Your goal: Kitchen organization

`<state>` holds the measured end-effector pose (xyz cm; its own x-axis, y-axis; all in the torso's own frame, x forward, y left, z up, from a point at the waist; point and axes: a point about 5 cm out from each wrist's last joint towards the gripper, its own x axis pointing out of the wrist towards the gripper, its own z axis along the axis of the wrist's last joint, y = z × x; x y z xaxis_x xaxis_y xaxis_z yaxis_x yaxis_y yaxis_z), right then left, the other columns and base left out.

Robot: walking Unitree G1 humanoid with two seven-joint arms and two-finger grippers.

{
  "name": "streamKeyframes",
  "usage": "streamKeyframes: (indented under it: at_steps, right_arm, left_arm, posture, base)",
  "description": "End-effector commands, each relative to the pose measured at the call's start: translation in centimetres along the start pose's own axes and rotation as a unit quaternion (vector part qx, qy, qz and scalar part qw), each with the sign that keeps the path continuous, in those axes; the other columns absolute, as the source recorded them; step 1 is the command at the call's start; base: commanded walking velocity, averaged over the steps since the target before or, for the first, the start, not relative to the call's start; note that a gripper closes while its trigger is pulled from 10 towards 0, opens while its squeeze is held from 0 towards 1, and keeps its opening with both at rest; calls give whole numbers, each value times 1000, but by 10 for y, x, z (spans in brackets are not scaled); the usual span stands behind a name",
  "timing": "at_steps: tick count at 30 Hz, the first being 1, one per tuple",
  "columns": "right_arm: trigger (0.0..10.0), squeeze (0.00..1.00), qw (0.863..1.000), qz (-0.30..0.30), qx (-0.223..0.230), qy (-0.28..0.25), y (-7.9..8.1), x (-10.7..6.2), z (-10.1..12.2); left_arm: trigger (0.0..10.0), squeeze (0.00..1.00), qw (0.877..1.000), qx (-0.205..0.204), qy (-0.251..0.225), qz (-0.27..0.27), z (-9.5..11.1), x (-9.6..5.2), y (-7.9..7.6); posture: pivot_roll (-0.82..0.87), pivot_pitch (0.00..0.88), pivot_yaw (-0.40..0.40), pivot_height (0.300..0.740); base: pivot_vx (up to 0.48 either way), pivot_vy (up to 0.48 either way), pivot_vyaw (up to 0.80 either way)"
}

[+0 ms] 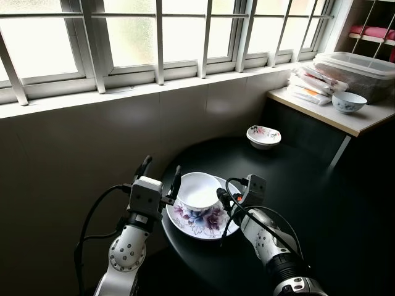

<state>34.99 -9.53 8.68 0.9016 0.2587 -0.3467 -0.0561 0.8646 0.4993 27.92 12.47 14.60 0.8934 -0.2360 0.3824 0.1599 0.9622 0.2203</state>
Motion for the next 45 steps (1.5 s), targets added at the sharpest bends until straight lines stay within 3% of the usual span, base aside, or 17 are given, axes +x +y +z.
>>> streamKeyframes:
  at_steps: [1, 9, 10, 12, 13, 14, 16, 21, 28, 30, 38, 41, 44, 45]
  right_arm:
    - [10000, 0, 999, 26, 27, 35, 14, 4, -6]
    - [10000, 0, 994, 73, 44, 68, 23, 4, -11]
    - [5373, 0, 993, 73, 45, 77, 22, 4, -13]
    - [4824, 0, 992, 69, 52, 87, 22, 4, -16]
    - [2980, 0, 993, 68, 50, 85, 22, 4, -16]
    - [2980, 0, 993, 67, 49, 84, 21, 4, -16]
    - [0, 0, 993, 62, 56, 87, 20, 5, -16]
    - [0, 0, 988, 48, 110, 96, 17, 4, -17]
    - [0, 0, 989, 26, 129, 70, 13, 6, -9]
    - [0, 0, 994, 16, 105, 36, 11, 5, 0]
    - [0, 0, 995, 0, 78, -58, 22, 0, 27]
    - [0, 0, 992, 4, 19, -121, 29, -5, 42]
    - [0, 0, 975, 22, -73, -209, 38, -15, 61]
    - [0, 0, 973, 27, -75, -216, 40, -17, 62]
  left_arm:
    - [10000, 0, 1000, 4, 8, -6, -2, 0, -3]
    - [10000, 0, 1000, 5, 13, -7, -4, -1, -4]
    - [10000, 0, 1000, 5, 14, -7, -5, -1, -3]
    - [10000, 0, 1000, 6, 16, -6, -6, -1, -3]
    - [10000, 0, 1000, 6, 17, -6, -6, -1, -3]
    - [10000, 0, 1000, 6, 18, -6, -6, -2, -3]
    - [10000, 0, 1000, 7, 19, -6, -7, -2, -3]
    - [10000, 0, 1000, 8, 25, -8, -9, -3, -4]
    - [10000, 0, 999, 9, 30, -10, -11, -3, -5]
    - [10000, 0, 999, 9, 31, -9, -11, -3, -5]
    - [10000, 0, 999, 11, 33, -8, -12, -4, -4]
    - [10000, 0, 999, 11, 33, -8, -12, -4, -4]
    - [10000, 0, 999, 9, 32, -7, -12, -4, -4]
    - [10000, 0, 999, 8, 31, -7, -12, -4, -4]
  posture:
    - [71, 0, -55, 740]
    - [71, 0, -54, 740]
    - [71, 0, -54, 740]
    - [72, 0, -56, 740]
    - [72, 0, -56, 740]
    - [72, 0, -56, 740]
    - [73, 0, -55, 740]
    - [71, 0, -53, 740]
    - [68, 0, -53, 740]
    - [70, 0, -53, 740]
    - [71, 0, -54, 740]
    - [69, 0, -52, 740]
    - [67, 0, -52, 740]
    - [67, 0, -51, 740]
  base:
    - [0, 0, 0]
    - [0, 0, 0]
    - [0, 0, 0]
    - [0, 0, 0]
    - [0, 0, 0]
    - [0, 0, 0]
    - [0, 0, 0]
    - [0, 0, 0]
    - [0, 0, 0]
    - [0, 0, 0]
    - [0, 0, 0]
    - [0, 0, 0]
    - [0, 0, 0]
    - [0, 0, 0]
